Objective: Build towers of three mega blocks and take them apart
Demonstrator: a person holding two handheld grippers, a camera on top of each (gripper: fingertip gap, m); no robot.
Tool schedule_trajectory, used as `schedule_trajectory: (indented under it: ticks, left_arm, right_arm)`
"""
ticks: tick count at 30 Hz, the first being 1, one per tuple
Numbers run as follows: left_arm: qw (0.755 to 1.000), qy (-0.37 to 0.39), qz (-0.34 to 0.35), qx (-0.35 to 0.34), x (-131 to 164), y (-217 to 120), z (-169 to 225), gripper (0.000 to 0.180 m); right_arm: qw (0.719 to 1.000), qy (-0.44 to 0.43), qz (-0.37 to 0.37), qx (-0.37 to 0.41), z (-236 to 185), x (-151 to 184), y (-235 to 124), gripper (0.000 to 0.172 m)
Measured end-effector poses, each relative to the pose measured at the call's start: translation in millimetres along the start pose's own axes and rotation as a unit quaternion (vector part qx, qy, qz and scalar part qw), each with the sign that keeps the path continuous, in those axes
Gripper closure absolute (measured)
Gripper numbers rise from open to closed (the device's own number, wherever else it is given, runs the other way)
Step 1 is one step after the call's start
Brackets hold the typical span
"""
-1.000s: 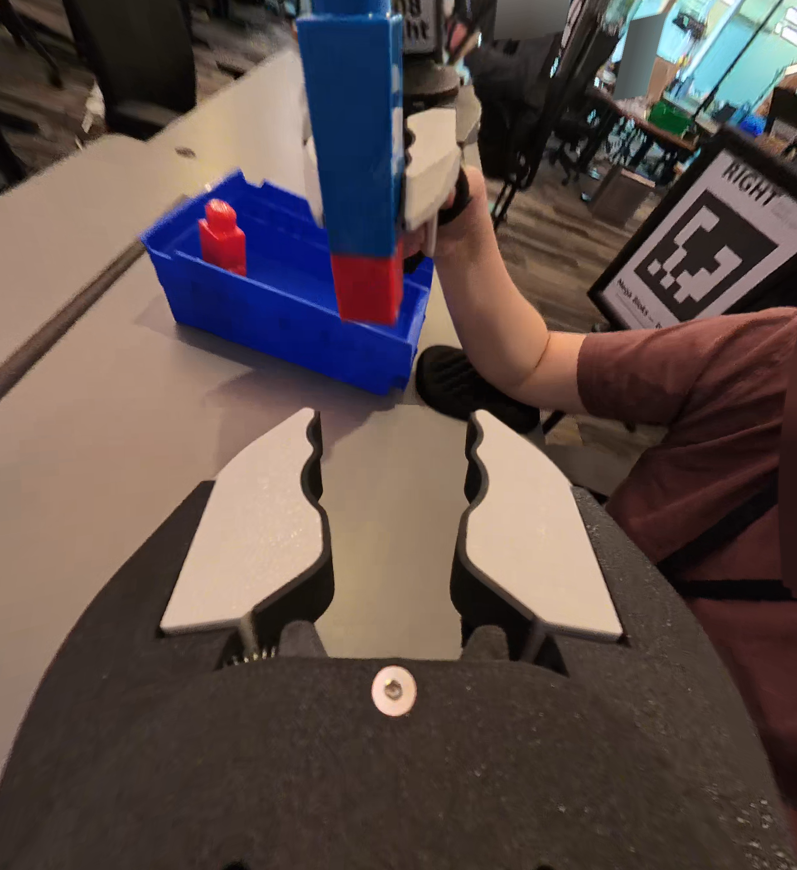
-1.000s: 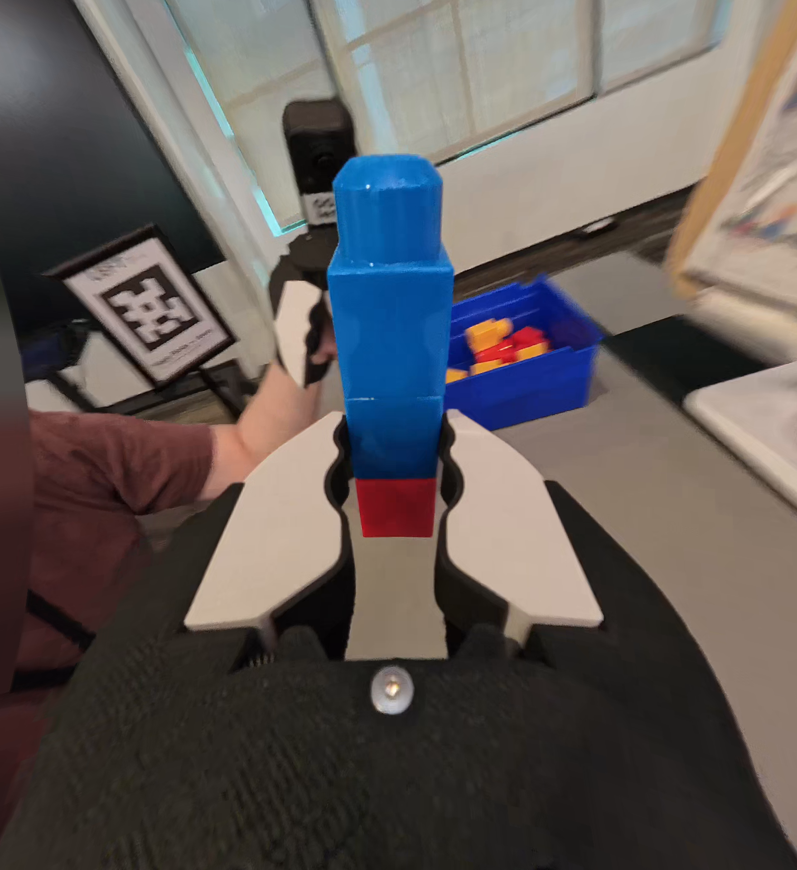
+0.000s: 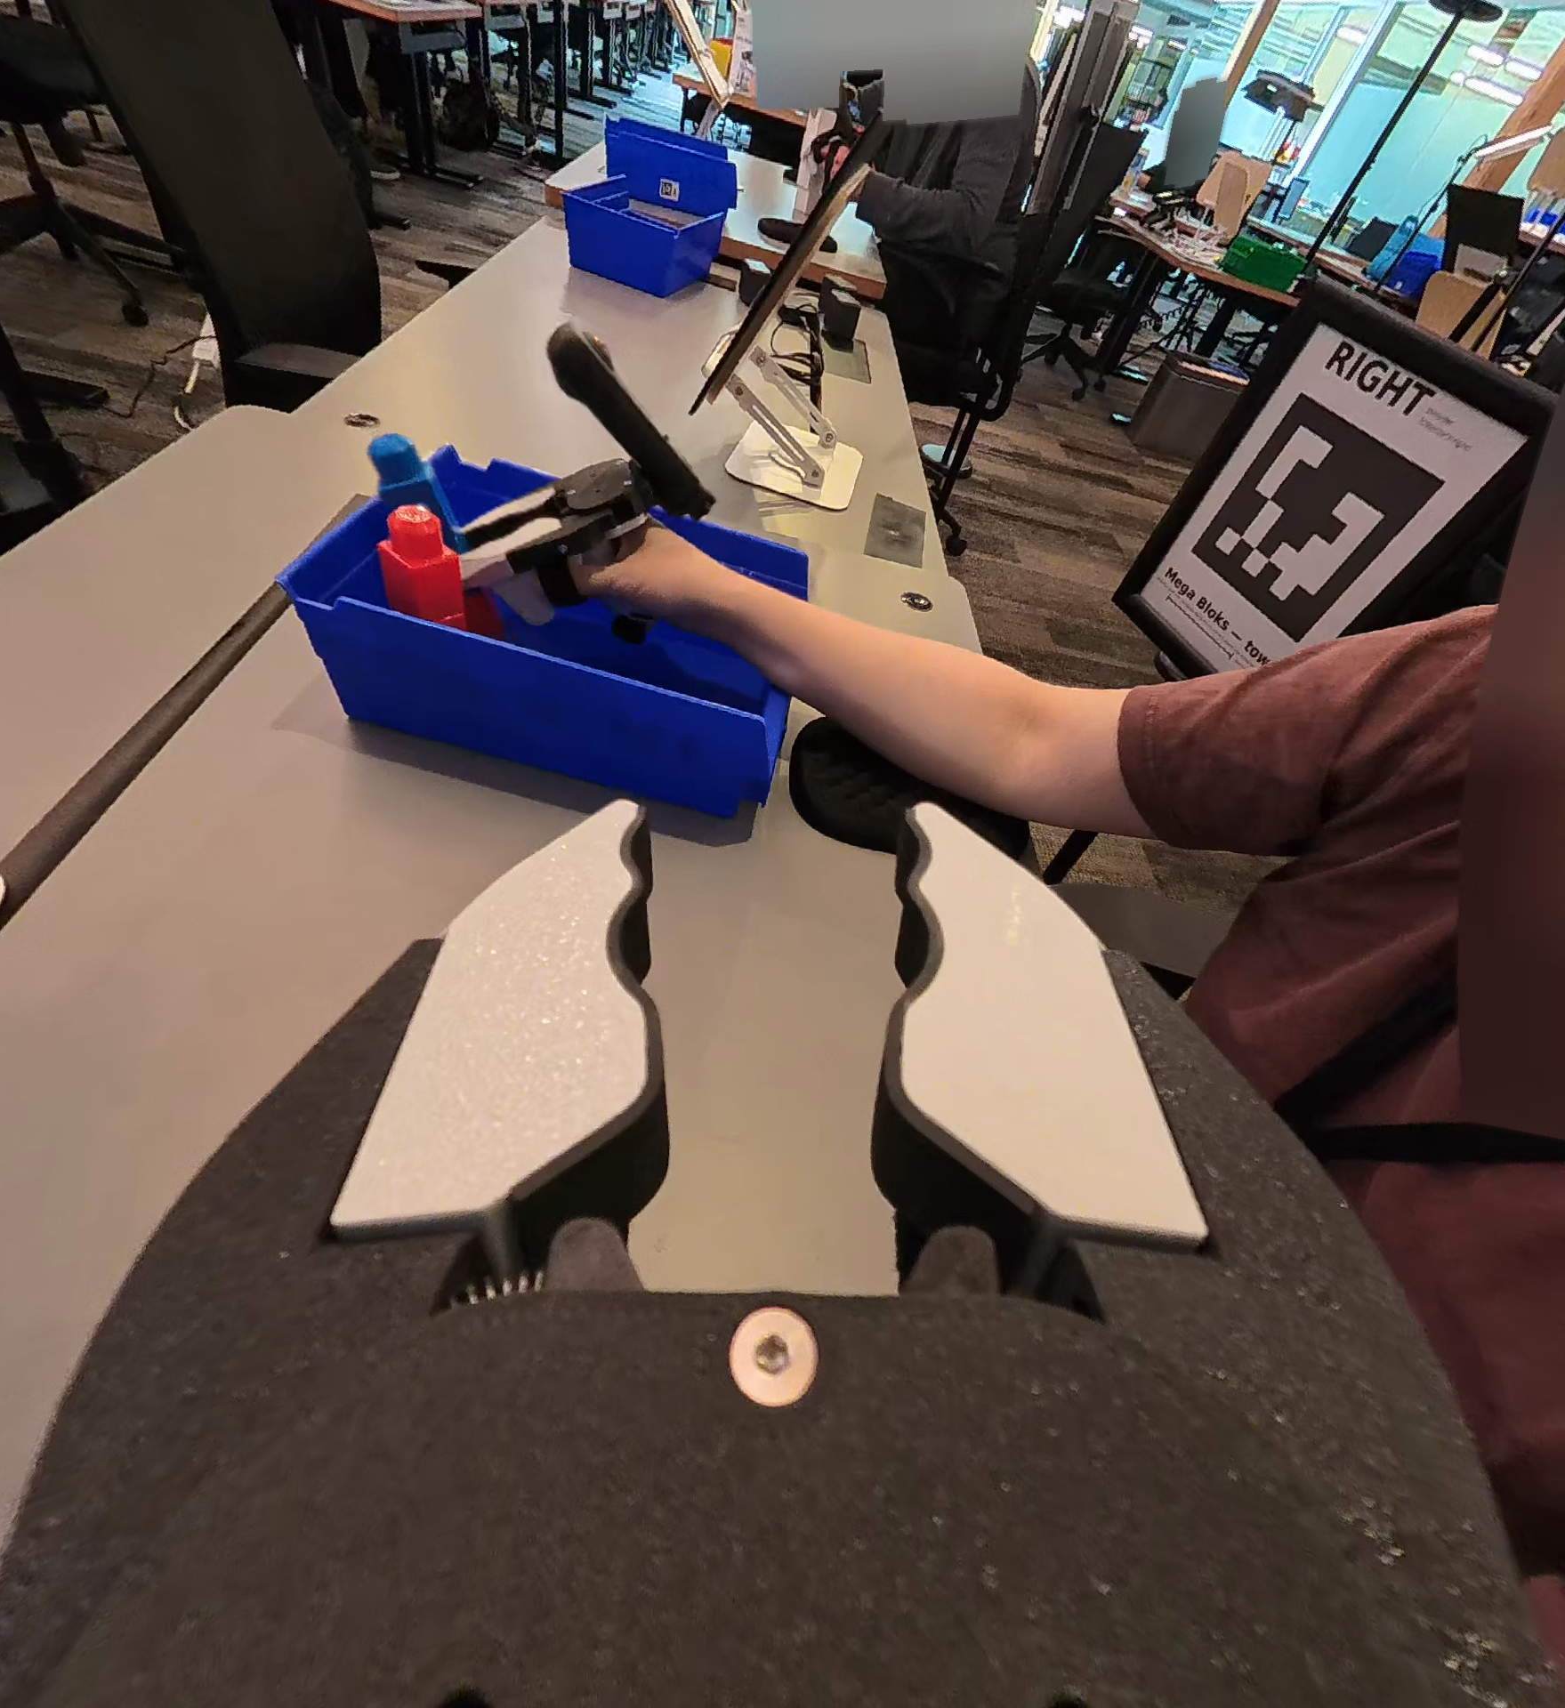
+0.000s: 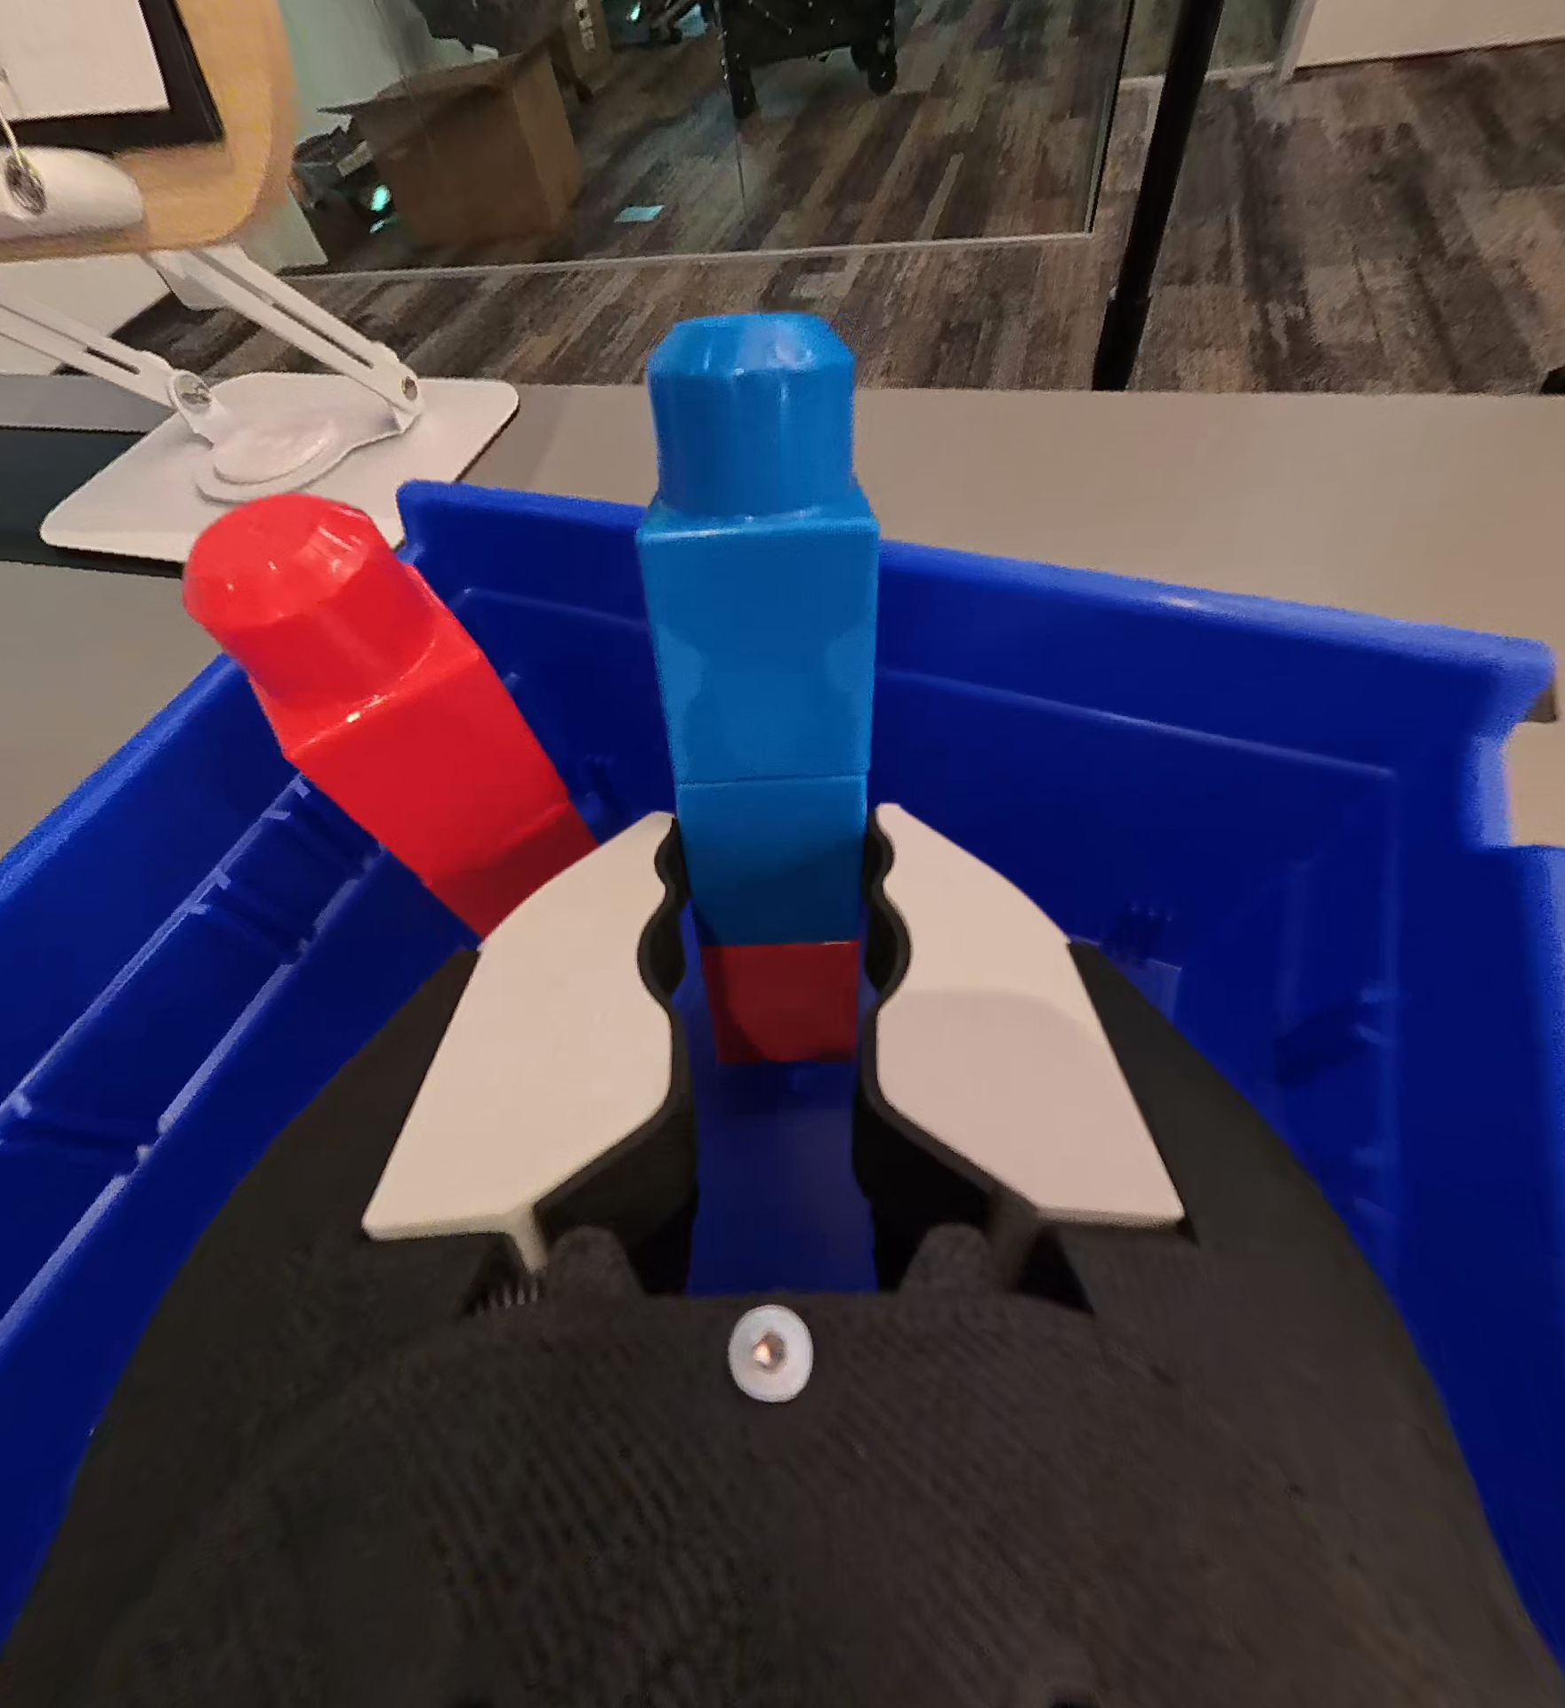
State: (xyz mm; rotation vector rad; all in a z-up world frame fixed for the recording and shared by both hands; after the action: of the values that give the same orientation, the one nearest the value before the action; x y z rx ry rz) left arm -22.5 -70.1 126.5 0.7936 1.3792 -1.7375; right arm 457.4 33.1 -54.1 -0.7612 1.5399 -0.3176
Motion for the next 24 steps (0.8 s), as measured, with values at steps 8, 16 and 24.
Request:
schedule_trajectory:
  ticks: [8,16,24]
  left_arm:
    - [1.0,0.0,-0.02,0.007,-1,13,1,0.13]
    - [0.999,0.003,-0.044,0.008,0,20,3,0.13]
    - [0.999,-0.014,-0.03,-0.014,3,5,0,0.13]
  right_arm:
    - [0.999,-0.026,-0.036,0.006,-3,5,4,0.134]
    - [0.995,-0.012,-0.097,-0.009,4,11,-6,0.134]
    - [0.984,0.008,-0.126,0.122,9,10,-8,0.134]
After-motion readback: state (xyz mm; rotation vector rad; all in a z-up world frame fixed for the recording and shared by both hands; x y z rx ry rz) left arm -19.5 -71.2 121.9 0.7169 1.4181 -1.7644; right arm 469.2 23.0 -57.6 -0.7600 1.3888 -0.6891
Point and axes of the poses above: each gripper's, where its closed fingertips meet, y out along the fingers, x out of its underside, z = x × y across the jaws, the point moved 10 cm from there along -y, back along the fingers, and after that the axes turned 14 degrees about -z, right-handed, at the moved point
